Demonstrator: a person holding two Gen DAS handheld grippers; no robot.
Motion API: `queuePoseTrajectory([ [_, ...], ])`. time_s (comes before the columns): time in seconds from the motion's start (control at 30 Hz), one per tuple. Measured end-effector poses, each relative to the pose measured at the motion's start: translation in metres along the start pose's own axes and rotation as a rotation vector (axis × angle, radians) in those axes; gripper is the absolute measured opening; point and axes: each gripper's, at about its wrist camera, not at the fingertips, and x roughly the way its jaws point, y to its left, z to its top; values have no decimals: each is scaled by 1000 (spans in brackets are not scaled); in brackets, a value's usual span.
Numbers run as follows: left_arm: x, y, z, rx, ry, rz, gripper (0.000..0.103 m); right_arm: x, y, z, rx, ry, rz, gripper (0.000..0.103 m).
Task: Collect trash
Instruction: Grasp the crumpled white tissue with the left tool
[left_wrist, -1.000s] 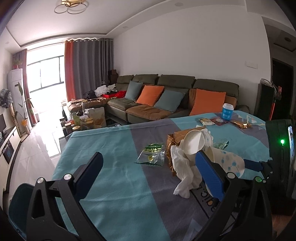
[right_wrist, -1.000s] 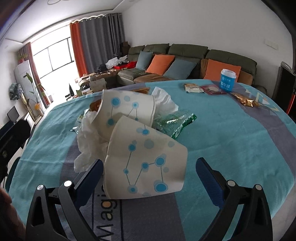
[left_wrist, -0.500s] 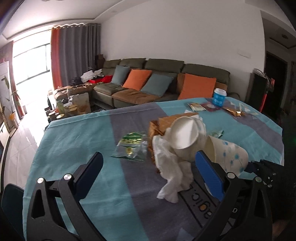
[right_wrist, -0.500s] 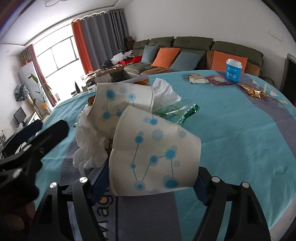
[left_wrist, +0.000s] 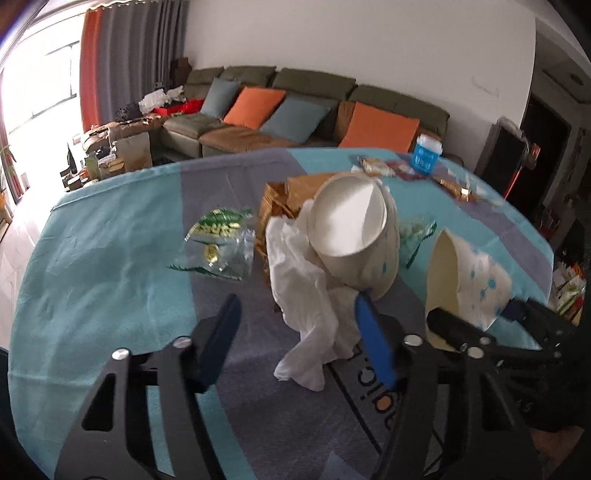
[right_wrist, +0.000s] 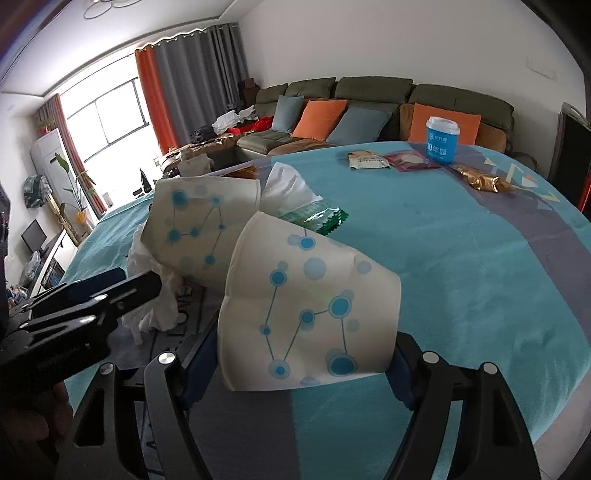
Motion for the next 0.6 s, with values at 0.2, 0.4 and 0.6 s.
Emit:
queuePoseTrajectory([
  [0.2, 4, -8, -5, 23, 21, -12, 13, -3, -2, 0, 3, -10, 7, 74],
  [0.4, -16, -7, -11, 15, -21, -28, 8, -10, 2, 1, -7, -31, 21, 74],
  [0.6, -44, 1, -13, -17, -83, 6, 8, -20, 8, 2, -23, -59, 40, 74],
])
